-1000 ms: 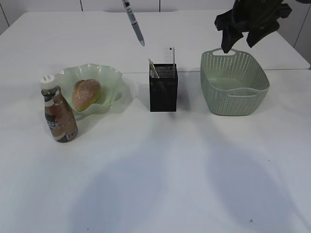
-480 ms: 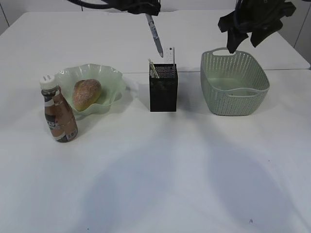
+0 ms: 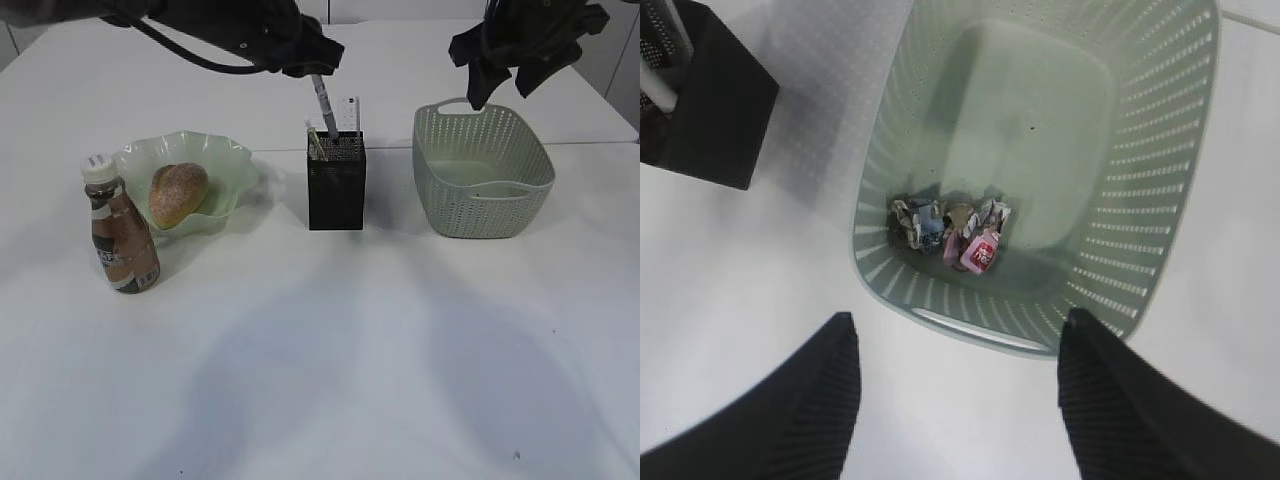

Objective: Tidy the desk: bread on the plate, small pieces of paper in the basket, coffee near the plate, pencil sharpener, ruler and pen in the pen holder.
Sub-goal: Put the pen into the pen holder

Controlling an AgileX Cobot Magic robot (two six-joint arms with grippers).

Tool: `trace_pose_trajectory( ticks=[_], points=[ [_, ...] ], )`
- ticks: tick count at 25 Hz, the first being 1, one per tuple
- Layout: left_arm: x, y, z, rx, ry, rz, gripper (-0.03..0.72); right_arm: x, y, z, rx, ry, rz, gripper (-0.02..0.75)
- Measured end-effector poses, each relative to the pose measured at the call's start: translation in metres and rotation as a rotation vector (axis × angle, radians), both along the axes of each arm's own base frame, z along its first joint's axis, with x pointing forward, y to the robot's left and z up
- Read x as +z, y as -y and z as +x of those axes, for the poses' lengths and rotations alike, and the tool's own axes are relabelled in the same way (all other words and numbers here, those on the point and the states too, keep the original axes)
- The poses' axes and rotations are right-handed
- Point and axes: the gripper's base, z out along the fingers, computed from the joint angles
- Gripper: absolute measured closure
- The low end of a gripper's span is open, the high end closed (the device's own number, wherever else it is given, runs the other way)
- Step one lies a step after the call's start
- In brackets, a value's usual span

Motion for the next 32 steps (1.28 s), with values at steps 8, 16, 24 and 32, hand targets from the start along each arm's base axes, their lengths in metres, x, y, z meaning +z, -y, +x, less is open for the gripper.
trace_pose_trajectory(
  ticks=[8, 16, 24, 32],
  points=[
    [-0.037, 0.007, 0.010, 0.002, -0.047, 0.029, 0.591, 0.000, 0.000, 0.000, -0.001, 0.000, 0.001, 0.249],
    [-0.055, 0.010, 0.017, 0.029, -0.040, 0.026, 0.590, 0.000, 0.000, 0.000, -0.001, 0.000, 0.001, 0.249],
    [-0.060, 0.013, 0.018, 0.042, -0.056, -0.005, 0.494, 0.000, 0.000, 0.000, -0.001, 0.000, 0.001, 0.250],
    [-0.060, 0.013, 0.017, 0.039, -0.064, -0.006, 0.272, 0.000, 0.000, 0.000, -0.002, 0.000, -0.001, 0.249]
  ],
)
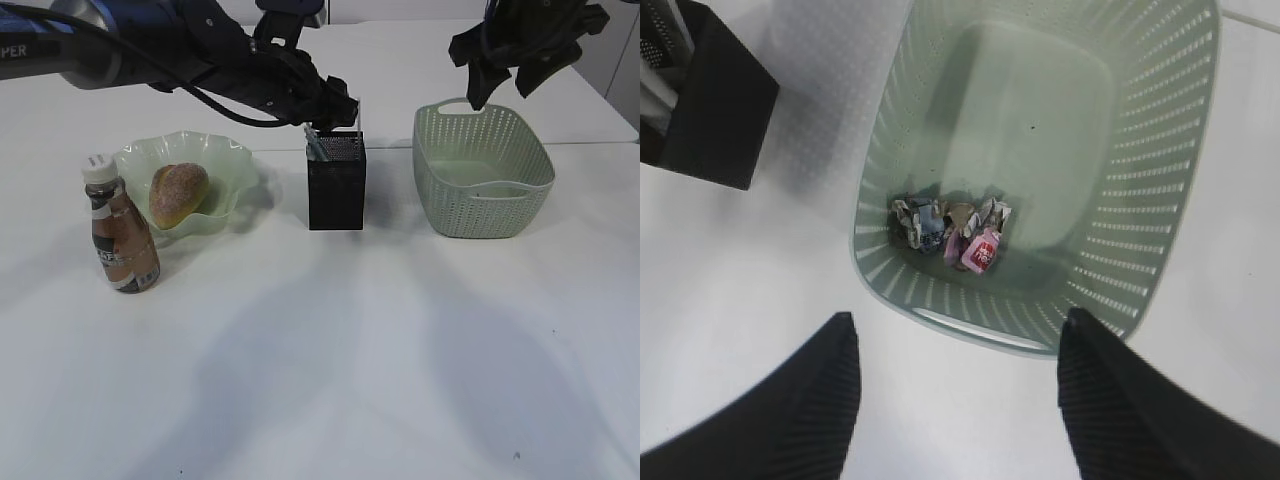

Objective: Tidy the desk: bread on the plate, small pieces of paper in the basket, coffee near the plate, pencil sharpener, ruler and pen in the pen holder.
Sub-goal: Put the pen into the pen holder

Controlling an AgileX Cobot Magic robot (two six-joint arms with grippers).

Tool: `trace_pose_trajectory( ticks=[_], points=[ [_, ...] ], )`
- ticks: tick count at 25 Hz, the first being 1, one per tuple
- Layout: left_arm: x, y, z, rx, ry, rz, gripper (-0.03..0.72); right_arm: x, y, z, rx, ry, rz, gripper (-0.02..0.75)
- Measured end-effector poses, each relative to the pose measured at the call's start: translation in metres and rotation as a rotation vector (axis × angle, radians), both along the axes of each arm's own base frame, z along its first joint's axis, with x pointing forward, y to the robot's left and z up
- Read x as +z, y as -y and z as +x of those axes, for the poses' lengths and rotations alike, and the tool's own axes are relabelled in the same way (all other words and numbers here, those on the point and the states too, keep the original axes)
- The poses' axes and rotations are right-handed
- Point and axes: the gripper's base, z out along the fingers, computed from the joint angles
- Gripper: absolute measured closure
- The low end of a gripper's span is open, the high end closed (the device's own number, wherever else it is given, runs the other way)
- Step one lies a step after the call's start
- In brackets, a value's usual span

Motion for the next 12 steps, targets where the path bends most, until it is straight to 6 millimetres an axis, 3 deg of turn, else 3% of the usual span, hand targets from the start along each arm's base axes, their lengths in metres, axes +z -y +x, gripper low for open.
trace_pose_trajectory(
  ticks=[5, 12],
  points=[
    [0.012, -0.002, -0.006, -0.038, -0.002, 0.033, 0.265, 0.000, 0.000, 0.000, 0.000, 0.000, 0.000, 0.250],
    [0.076, -0.020, -0.032, -0.112, 0.035, 0.098, 0.265, 0.000, -0.001, 0.000, 0.008, -0.003, 0.014, 0.250]
  ],
)
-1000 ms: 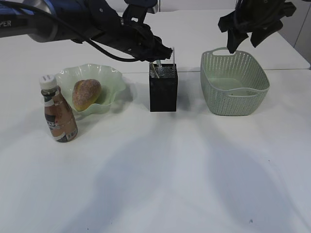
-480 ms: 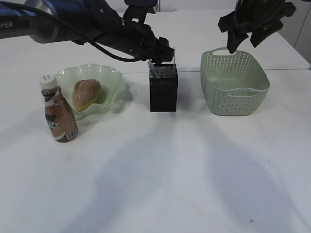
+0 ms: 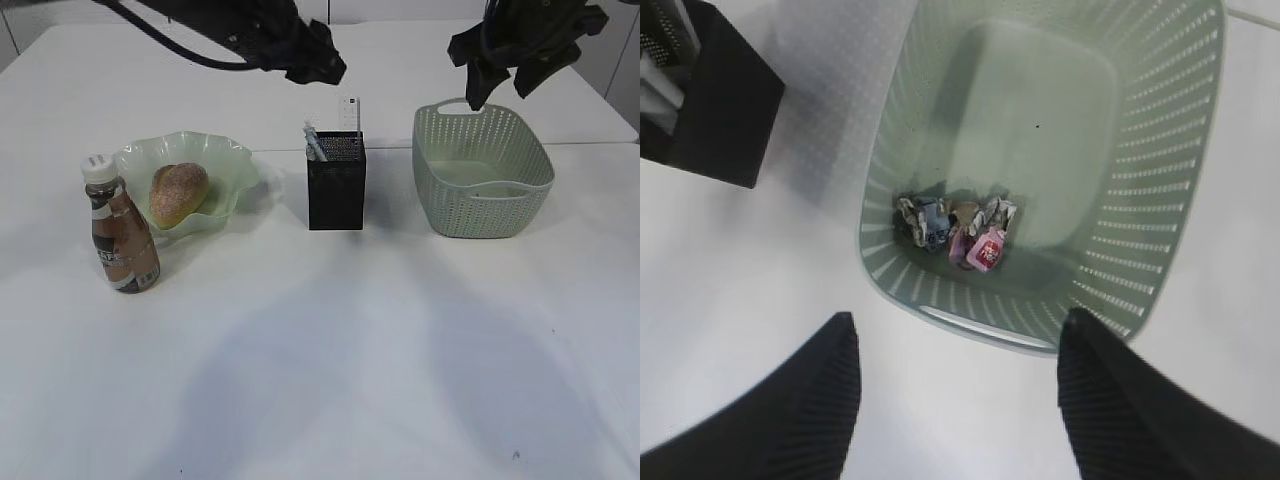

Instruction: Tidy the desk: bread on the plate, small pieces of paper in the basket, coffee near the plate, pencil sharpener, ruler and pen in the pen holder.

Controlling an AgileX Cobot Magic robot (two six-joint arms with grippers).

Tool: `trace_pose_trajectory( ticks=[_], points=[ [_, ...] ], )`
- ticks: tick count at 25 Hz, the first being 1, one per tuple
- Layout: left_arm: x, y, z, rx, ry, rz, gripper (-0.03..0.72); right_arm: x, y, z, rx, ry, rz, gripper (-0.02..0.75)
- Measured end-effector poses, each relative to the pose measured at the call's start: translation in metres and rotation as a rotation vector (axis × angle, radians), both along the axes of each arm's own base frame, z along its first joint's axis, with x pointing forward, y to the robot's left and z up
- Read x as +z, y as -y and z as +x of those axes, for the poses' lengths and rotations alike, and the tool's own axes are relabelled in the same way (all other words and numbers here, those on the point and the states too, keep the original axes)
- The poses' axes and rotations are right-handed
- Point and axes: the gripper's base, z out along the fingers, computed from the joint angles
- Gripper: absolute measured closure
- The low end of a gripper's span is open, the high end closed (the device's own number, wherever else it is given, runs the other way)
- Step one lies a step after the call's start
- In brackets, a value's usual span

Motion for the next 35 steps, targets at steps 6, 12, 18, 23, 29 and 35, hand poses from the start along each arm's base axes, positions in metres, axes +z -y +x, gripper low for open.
trace_pose_trajectory(
  ticks=[6, 12, 18, 23, 29, 35],
  points=[
    [0.031, -0.026, -0.023, -0.054, -0.058, 0.120, 0.265, 0.015, -0.006, -0.008, 0.043, 0.023, 0.066, 0.250],
    [0.046, -0.047, -0.046, -0.036, -0.161, 0.291, 0.265, 0.053, -0.007, -0.028, 0.075, 0.104, 0.117, 0.250],
    [0.072, -0.068, -0.070, 0.072, -0.225, 0.361, 0.266, 0.091, -0.006, -0.053, 0.089, 0.189, 0.154, 0.250],
    [0.103, -0.084, -0.096, 0.133, -0.213, 0.365, 0.267, 0.124, -0.002, -0.079, 0.095, 0.271, 0.165, 0.250],
    [0.146, -0.105, -0.130, 0.235, -0.130, 0.297, 0.281, 0.142, 0.005, -0.122, 0.097, 0.296, 0.168, 0.250],
    [0.188, -0.126, -0.177, 0.295, -0.046, 0.187, 0.286, 0.140, 0.011, -0.166, 0.094, 0.276, 0.168, 0.250]
  ],
)
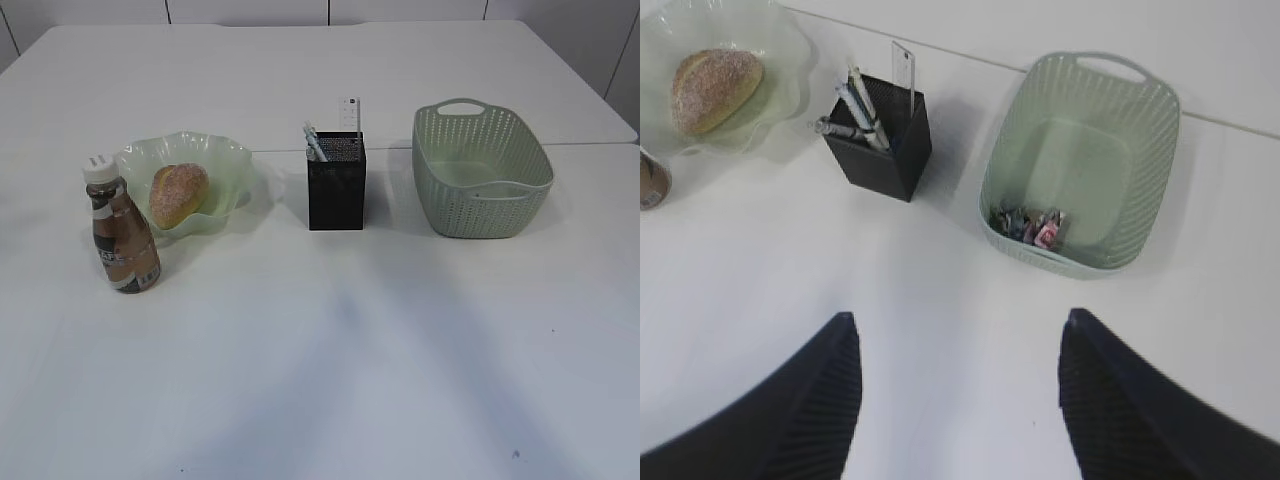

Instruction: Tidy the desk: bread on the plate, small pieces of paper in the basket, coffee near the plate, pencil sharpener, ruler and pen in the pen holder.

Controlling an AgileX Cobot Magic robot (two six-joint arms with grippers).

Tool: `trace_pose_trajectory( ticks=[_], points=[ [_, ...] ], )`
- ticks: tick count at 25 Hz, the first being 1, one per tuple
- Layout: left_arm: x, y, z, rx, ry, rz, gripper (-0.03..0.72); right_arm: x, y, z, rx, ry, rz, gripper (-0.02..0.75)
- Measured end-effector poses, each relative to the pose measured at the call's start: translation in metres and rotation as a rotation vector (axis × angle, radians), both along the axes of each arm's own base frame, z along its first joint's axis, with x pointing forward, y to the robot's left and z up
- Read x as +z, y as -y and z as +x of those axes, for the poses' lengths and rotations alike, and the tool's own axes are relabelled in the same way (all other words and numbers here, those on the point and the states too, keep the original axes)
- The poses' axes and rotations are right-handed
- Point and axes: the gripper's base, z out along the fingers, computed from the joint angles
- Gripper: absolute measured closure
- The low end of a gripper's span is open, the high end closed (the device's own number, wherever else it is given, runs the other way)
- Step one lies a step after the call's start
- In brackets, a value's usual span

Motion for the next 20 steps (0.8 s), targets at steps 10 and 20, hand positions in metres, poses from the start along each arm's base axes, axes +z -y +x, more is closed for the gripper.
trace_pose_trajectory(
  ticks=[10, 20],
  points=[
    [-0.025, -0.043, -0.104, 0.028, -0.044, -0.074, 0.286, -0.011, 0.015, -0.098, -0.002, 0.022, 0.003, 0.251],
    [-0.069, -0.086, -0.218, -0.014, 0.038, -0.193, 0.287, -0.046, 0.031, -0.215, 0.007, 0.139, 0.042, 0.253]
  ],
)
